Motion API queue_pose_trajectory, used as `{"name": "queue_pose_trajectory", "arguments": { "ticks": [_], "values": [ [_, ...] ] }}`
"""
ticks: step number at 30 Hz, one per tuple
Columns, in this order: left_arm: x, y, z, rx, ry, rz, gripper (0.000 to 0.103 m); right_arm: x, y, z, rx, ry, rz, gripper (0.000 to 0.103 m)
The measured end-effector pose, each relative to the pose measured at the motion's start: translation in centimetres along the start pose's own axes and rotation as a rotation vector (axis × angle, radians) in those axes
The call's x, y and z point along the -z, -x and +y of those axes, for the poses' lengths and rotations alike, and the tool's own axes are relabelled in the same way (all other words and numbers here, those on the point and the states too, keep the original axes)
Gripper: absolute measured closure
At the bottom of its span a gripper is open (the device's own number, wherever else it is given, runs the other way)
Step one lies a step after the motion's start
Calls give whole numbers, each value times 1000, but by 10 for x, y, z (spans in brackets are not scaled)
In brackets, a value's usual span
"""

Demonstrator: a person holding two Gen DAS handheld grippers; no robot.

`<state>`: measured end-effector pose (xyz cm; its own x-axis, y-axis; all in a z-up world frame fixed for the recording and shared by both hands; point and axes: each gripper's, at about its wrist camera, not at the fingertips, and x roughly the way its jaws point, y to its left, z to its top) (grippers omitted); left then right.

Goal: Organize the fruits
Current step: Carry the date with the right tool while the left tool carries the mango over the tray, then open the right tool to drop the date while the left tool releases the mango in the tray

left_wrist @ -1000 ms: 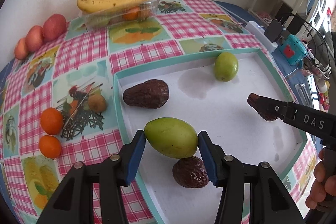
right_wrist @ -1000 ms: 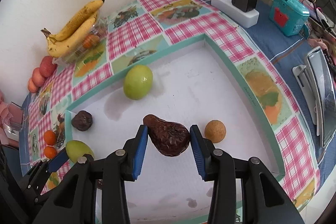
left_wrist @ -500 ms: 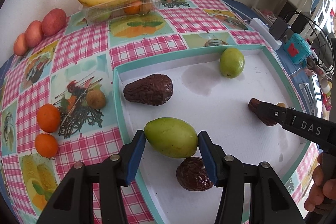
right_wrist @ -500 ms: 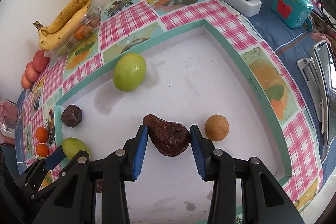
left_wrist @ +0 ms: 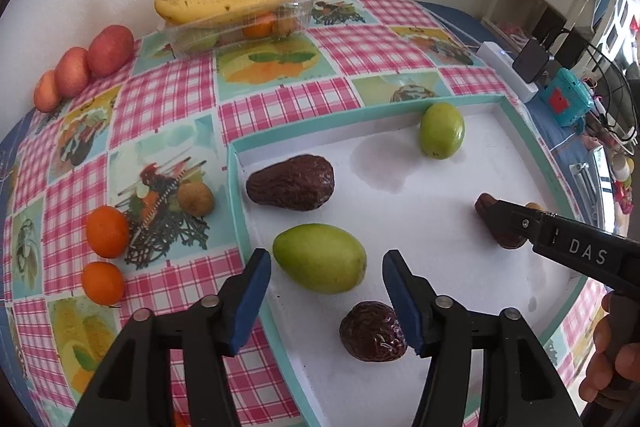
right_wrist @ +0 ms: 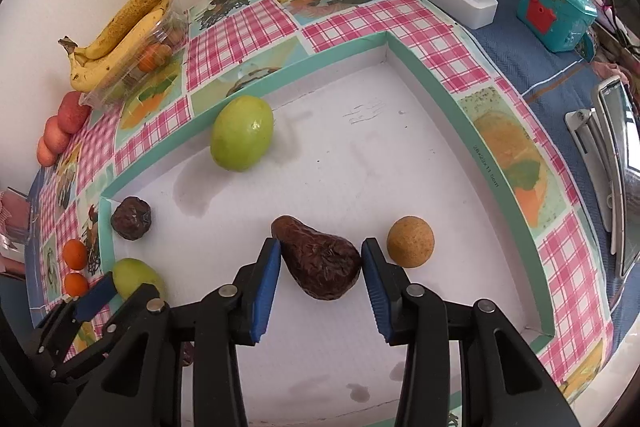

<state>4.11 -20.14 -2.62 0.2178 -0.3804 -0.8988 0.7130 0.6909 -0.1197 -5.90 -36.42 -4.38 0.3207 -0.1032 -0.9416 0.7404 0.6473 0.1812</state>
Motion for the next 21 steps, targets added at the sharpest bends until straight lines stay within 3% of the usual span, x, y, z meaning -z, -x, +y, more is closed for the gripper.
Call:
{"name": "queue_pose_trajectory", "arguments": {
  "ticks": [3, 7, 9, 10, 17, 21],
  "values": [
    [-1, 7, 2, -10, 5, -1, 37, 0, 6, 1, 12, 5, -9, 48],
    [1, 17, 15, -61, 48, 0, 28, -1, 19, 3, 5, 17, -39, 45],
    [4, 22, 28, -92, 88, 9, 25, -1, 26, 5, 12, 31, -55, 30],
    [5, 24, 34, -107, 103, 11, 24, 0, 29, 5, 12, 34, -62, 28],
    [16, 44, 84, -208, 211, -10, 6, 4, 31, 19, 14, 87, -75, 21],
    [26, 59, 116, -245, 304, -43, 0, 9, 28, 31, 17, 130, -69, 20]
  ]
}}
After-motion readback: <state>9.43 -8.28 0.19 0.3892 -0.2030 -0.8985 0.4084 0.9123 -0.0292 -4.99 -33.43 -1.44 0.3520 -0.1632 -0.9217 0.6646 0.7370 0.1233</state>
